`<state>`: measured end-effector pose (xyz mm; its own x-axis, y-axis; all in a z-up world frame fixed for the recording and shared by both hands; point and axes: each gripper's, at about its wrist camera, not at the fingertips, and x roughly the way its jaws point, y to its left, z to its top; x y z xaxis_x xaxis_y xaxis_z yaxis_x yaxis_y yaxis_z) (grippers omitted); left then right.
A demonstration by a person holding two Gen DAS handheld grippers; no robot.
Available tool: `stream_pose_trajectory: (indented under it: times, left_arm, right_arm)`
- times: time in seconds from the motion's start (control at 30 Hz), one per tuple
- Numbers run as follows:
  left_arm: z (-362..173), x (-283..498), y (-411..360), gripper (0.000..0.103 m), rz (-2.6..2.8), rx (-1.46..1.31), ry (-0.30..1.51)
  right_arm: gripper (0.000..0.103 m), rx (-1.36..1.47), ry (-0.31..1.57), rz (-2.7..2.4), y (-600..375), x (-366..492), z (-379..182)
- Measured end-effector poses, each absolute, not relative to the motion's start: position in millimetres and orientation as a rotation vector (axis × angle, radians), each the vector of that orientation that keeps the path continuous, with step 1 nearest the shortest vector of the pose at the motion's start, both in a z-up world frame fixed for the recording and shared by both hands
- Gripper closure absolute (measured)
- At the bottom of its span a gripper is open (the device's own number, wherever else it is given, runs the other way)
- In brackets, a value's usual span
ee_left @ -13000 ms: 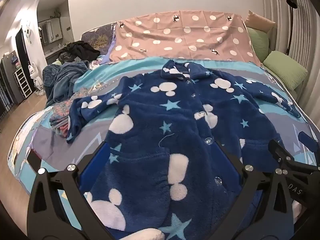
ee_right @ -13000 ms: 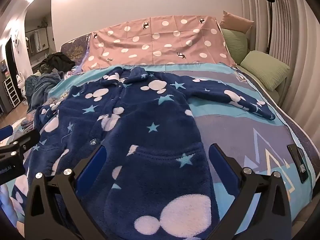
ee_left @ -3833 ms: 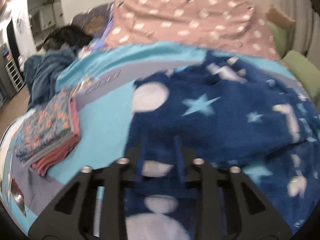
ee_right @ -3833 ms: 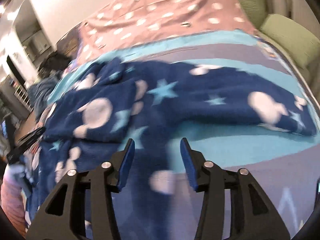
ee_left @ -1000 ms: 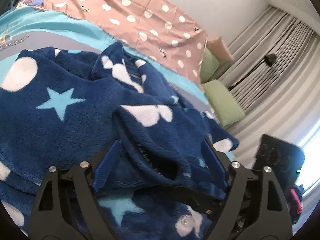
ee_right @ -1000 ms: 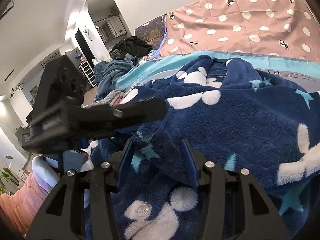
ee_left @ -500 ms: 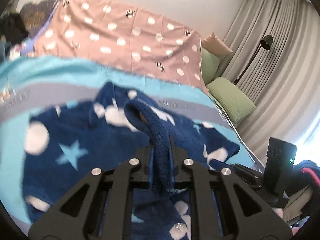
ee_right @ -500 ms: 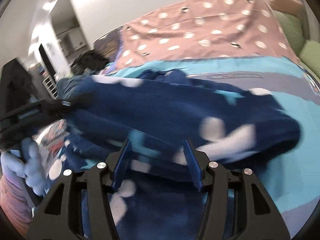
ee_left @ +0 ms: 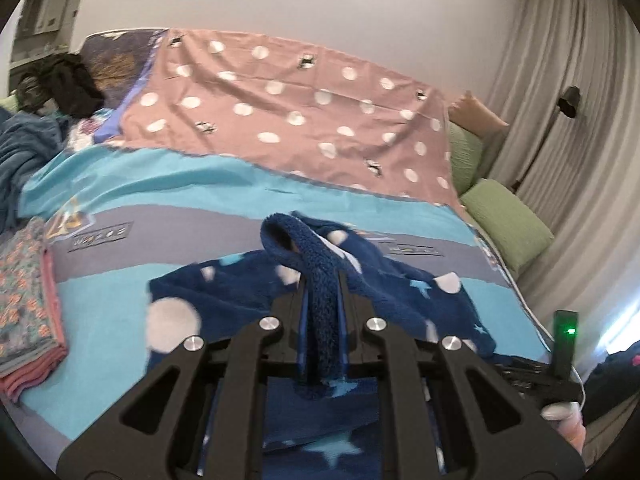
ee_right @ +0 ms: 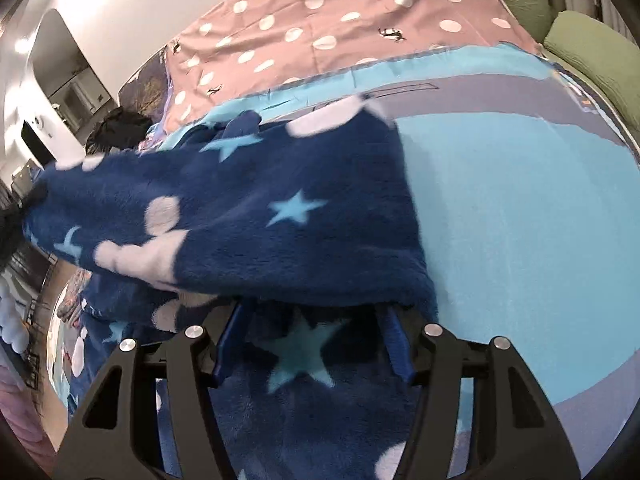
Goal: Fold small clothes
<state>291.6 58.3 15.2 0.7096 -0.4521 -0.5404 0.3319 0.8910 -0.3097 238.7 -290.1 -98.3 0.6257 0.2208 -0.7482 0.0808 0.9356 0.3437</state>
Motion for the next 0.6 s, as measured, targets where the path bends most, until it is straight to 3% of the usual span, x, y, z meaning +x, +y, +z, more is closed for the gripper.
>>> stream_pose_trajectory:
  times: [0.13,0.33,0.43,0.6]
  left_arm:
    - [1.3,292.7,86.9,0.092,-0.397,-0.233,0.685]
    - [-7.0,293.3,100.9,0.092,-0.428,-0.307,0.709]
    - [4.7,292.4,90.3,0.092,-0.464,-0.3,0.689]
    - [33.9,288.6,59.2,0.092,-0.493,-0.229,0.638]
  right_arm:
    - [0.042,0.232,0.926,0.139,-269.4,232.8,-90.6]
    - [0.042,0.259,0.906,0.215,-269.3,228.8,-83.5]
    - [0.06,0.24,0.89,0.337,-251.3,225.8,-79.1]
    - [0.067,0.333,0.853,0.406,-224.8,246.8,-91.4]
